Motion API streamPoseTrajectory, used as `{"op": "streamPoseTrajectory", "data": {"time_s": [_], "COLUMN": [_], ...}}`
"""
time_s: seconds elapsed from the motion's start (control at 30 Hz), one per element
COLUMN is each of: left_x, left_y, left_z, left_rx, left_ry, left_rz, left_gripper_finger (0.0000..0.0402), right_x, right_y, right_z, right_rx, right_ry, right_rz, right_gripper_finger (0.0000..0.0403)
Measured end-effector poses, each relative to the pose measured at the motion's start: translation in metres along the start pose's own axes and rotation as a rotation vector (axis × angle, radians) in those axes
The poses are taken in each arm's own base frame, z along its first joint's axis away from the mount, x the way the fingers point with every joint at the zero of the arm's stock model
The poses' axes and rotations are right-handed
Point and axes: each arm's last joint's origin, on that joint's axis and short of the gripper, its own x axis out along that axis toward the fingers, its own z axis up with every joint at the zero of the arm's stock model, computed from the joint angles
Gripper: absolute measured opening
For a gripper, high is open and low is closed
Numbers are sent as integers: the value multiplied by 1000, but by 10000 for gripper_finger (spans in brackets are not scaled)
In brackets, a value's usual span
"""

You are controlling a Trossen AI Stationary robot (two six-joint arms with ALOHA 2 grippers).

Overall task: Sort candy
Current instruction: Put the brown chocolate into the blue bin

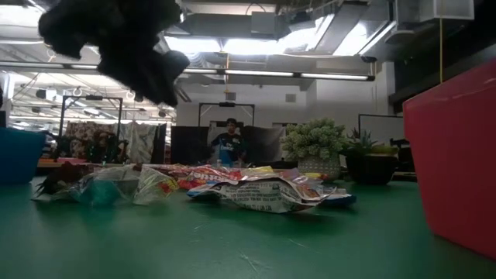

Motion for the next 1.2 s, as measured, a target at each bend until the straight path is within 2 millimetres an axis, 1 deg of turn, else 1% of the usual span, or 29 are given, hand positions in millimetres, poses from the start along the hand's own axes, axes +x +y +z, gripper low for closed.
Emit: {"op": "streamPoseTrajectory", "data": {"time_s": [0.13, 0.23, 0.4, 0.53, 0.6, 0.8, 1.03, 1.2], "left_x": [8, 11, 18, 27, 31, 40, 41, 40], "left_y": [1, 1, 0, -1, -2, -4, -1, -2], "left_z": [-2, -3, -6, -9, -10, -20, -23, -24], "left_rx": [-3, -22, -136, -141, -89, 179, 356, 448], "left_ry": [44, 55, 88, 118, 137, 233, 298, 307], "left_rz": [38, 41, 35, 0, -13, -49, 17, -4], "left_gripper_finger": [128, 128, 128, 128, 128, 128, 128, 128], "right_x": [-3, -4, -5, -5, -5, -5, -5, -5], "right_y": [-4, -7, -9, -8, -8, -8, -8, -8], "right_z": [17, 24, 29, 28, 28, 28, 29, 29], "right_rx": [48, 74, 88, 86, 86, 62, 60, 60], "right_ry": [-29, -40, -45, -46, -46, -48, -54, -63], "right_rz": [20, 18, 18, 21, 22, 22, 19, 16], "right_gripper_finger": [186, 186, 186, 186, 186, 186, 186, 186]}}
